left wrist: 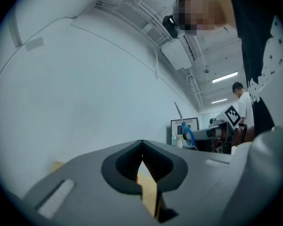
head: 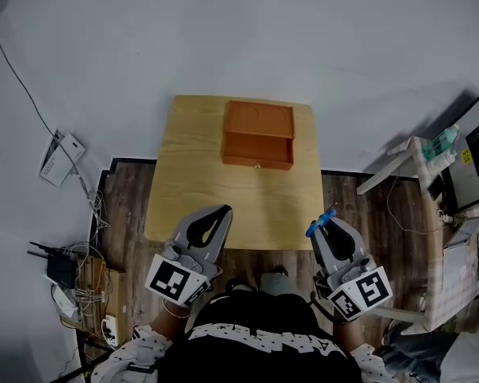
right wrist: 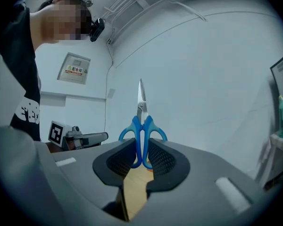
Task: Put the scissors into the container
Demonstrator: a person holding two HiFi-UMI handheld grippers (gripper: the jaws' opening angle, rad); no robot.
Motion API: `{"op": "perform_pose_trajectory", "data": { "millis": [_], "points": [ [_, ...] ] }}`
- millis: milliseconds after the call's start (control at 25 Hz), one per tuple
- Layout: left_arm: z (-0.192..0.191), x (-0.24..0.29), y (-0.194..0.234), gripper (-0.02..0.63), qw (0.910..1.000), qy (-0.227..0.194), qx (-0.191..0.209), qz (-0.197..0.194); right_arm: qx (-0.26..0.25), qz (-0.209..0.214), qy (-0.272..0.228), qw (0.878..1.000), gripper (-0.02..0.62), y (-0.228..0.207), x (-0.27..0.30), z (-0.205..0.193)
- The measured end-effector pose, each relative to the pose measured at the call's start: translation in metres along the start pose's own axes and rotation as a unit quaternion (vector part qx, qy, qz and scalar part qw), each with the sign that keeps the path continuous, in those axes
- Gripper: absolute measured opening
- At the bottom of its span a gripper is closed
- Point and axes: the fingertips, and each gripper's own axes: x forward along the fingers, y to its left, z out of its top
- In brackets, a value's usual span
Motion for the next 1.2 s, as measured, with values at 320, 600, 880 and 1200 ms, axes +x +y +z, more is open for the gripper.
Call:
{"op": "perform_pose_trajectory", "data": {
  "millis": [320, 600, 880, 1200],
  "points": [
    [0.012, 0.024, -0.017, 0.000, 0.9998, 0.001, 0.015, 0.013, 0.010, 0.028, -0.014, 0.999, 0.094, -0.040, 0.017, 0.004],
    [0.032, 0.025, 0.011, 0.000, 0.9953, -0.007, 0.048, 0.084, 0.017, 0.095, -0.017, 0.995, 0.094, -0.052, 0.064, 0.009],
    [0.027, 0.026, 0.029, 0.000, 0.9884, 0.038, 0.049, 0.139, 0.035, 0.134, -0.006, 0.990, 0.094, -0.069, 0.102, 0.002],
    [0.021, 0.040, 0.031, 0.000, 0.9821, 0.067, 0.044, 0.170, 0.051, 0.168, -0.004, 0.984, 0.094, -0.084, 0.126, -0.002]
  ]
}}
